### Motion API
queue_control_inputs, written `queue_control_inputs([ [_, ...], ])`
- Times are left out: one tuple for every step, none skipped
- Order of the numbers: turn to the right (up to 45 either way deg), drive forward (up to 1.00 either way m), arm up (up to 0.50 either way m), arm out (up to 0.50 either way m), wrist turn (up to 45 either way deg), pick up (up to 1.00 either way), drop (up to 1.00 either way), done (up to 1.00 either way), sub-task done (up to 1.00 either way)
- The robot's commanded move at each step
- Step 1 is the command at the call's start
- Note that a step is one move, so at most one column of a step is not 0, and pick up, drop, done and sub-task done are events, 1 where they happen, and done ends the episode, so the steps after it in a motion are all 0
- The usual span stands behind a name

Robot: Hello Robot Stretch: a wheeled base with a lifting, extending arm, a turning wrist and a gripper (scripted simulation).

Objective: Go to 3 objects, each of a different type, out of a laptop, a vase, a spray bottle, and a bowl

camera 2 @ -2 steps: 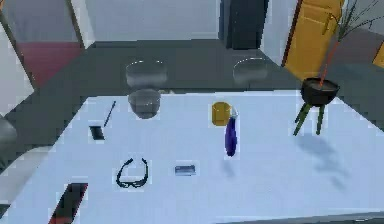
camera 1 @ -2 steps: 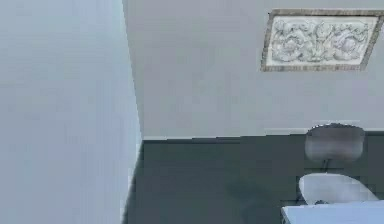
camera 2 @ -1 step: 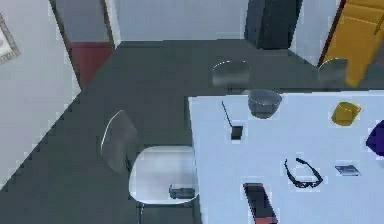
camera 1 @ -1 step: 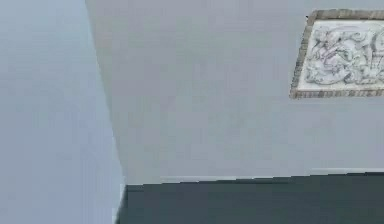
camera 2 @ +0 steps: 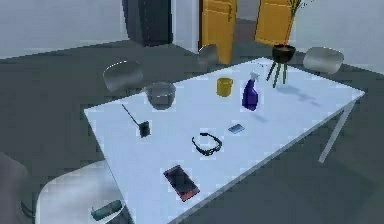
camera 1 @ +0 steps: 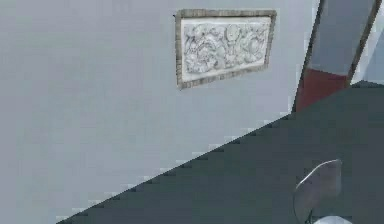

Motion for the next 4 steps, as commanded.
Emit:
queue_control_inputs([
  [0.0, 1.0, 0.0, 0.0, 0.0, 0.0, 0.0, 0.0, 0.0],
  [45.0, 0.0, 0.0, 0.0, 0.0, 0.0, 0.0, 0.0, 0.0],
  [9.0, 0.0, 0.0, 0.0, 0.0, 0.0, 0.0, 0.0, 0.0],
  [0.0, 1.0, 0.0, 0.0, 0.0, 0.0, 0.0, 0.0, 0.0],
])
